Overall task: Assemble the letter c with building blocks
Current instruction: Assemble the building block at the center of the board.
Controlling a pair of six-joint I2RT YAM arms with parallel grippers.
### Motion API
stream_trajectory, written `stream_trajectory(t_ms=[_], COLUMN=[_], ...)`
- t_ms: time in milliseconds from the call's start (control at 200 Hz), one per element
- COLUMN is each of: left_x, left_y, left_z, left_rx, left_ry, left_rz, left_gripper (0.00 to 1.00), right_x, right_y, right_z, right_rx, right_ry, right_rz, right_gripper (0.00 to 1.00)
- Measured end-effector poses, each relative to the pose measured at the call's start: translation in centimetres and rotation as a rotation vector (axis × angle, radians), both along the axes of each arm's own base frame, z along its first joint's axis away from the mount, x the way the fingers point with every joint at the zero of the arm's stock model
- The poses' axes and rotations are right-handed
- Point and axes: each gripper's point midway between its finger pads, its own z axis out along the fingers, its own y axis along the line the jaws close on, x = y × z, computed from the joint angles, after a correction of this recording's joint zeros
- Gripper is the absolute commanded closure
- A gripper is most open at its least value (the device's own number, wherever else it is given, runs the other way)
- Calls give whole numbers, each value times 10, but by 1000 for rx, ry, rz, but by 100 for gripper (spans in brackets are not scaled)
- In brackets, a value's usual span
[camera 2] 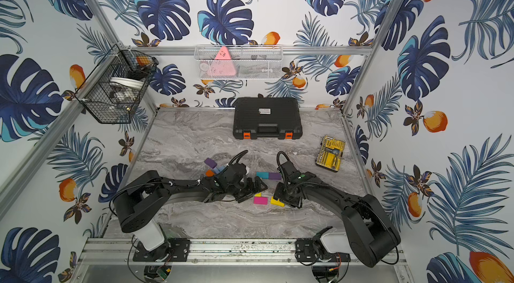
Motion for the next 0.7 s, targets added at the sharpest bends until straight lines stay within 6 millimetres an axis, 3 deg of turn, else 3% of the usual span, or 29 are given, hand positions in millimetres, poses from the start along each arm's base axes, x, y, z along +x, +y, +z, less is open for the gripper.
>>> stream_trajectory(t_ms=[520,700], left_x=[0,0], left_y=[-3,-3], left_z=[0,0], left_rx=[-3,-3], left_ry=[-2,-2], left_rz=[-5,-5], left_gripper=[1,1], right_x=[9,10], right_y=[15,16], right_z=[-2,0], right_rx=[40,51], right_ry=[-6,-17], right_rz=[68,71], right_gripper=[46,36])
